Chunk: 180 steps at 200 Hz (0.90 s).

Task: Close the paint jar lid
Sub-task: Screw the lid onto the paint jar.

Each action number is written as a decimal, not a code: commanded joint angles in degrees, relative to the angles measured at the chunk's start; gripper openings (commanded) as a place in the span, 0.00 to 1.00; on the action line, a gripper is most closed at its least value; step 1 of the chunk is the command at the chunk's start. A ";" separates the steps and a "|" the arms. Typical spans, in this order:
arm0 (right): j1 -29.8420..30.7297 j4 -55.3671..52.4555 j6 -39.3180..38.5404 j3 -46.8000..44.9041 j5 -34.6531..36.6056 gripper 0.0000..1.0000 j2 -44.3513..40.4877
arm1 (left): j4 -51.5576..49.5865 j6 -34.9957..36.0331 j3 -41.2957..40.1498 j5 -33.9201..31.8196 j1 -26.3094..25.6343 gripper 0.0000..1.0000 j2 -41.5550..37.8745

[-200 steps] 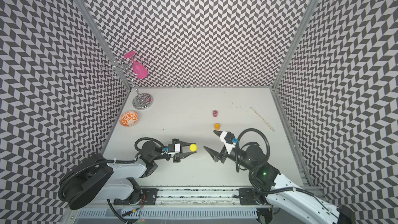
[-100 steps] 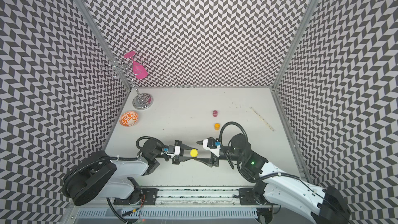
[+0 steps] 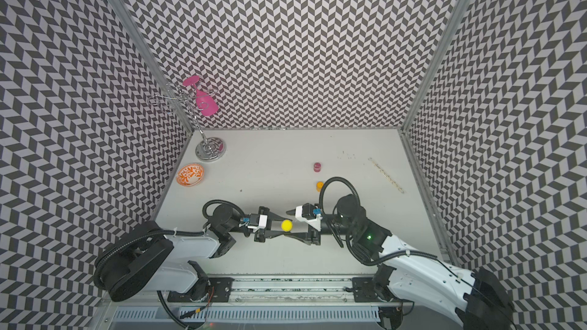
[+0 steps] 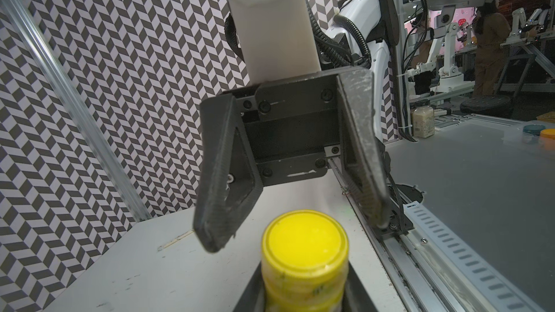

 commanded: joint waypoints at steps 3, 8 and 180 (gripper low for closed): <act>0.89 0.90 -0.88 1.86 0.10 0.58 0.47 | 0.08 -0.15 1.81 0.45 0.25 0.25 0.62; 1.03 0.75 -1.03 1.94 0.12 0.58 0.68 | 0.08 -0.11 1.85 0.45 0.25 0.25 0.63; 5.59 2.79 2.63 0.72 24.03 0.19 2.33 | -1.35 0.10 1.19 -7.53 -0.22 0.23 -2.71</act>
